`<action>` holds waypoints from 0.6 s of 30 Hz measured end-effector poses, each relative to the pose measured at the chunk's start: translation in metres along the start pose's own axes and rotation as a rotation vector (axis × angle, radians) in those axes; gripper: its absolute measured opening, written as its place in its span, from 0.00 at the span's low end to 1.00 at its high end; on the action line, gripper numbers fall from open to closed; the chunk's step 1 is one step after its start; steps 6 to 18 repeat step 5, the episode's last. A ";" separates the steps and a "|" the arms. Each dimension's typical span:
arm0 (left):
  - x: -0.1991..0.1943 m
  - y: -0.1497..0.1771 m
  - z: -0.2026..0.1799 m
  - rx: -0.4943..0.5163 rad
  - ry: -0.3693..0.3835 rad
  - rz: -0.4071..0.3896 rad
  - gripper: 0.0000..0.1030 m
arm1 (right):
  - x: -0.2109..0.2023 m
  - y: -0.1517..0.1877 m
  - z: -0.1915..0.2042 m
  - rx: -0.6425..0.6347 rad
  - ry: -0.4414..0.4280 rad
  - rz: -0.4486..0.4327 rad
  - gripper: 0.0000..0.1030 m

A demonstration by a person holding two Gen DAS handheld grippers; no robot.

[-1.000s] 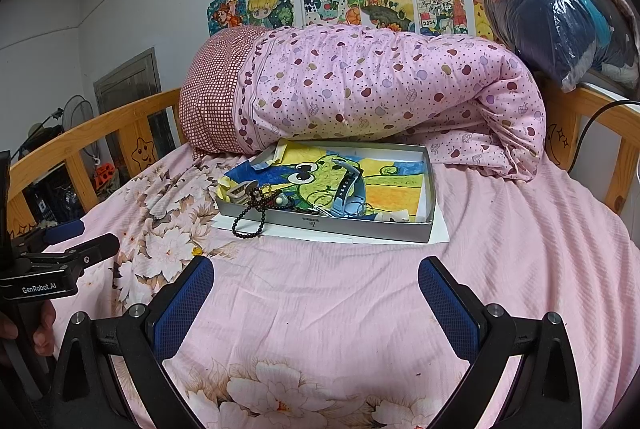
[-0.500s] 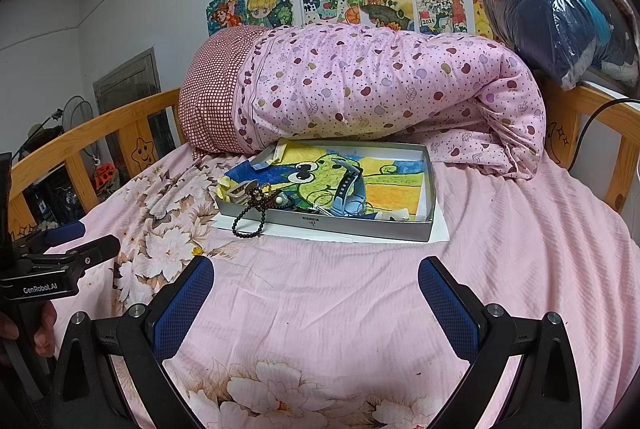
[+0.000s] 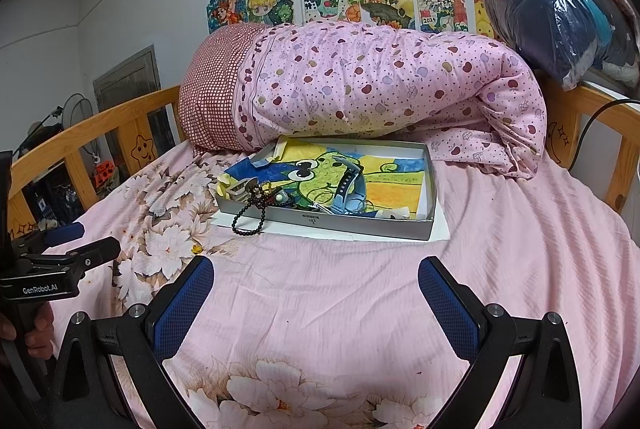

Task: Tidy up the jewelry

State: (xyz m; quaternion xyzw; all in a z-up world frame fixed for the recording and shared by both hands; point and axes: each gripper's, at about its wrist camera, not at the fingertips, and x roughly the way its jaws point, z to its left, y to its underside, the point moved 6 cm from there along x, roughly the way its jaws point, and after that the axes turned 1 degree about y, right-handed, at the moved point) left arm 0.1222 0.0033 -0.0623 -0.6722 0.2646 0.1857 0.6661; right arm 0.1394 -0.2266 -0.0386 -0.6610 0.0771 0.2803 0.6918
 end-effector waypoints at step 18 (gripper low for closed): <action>0.003 -0.004 0.003 0.011 -0.012 0.002 0.98 | -0.001 0.002 -0.001 0.000 0.000 0.012 1.00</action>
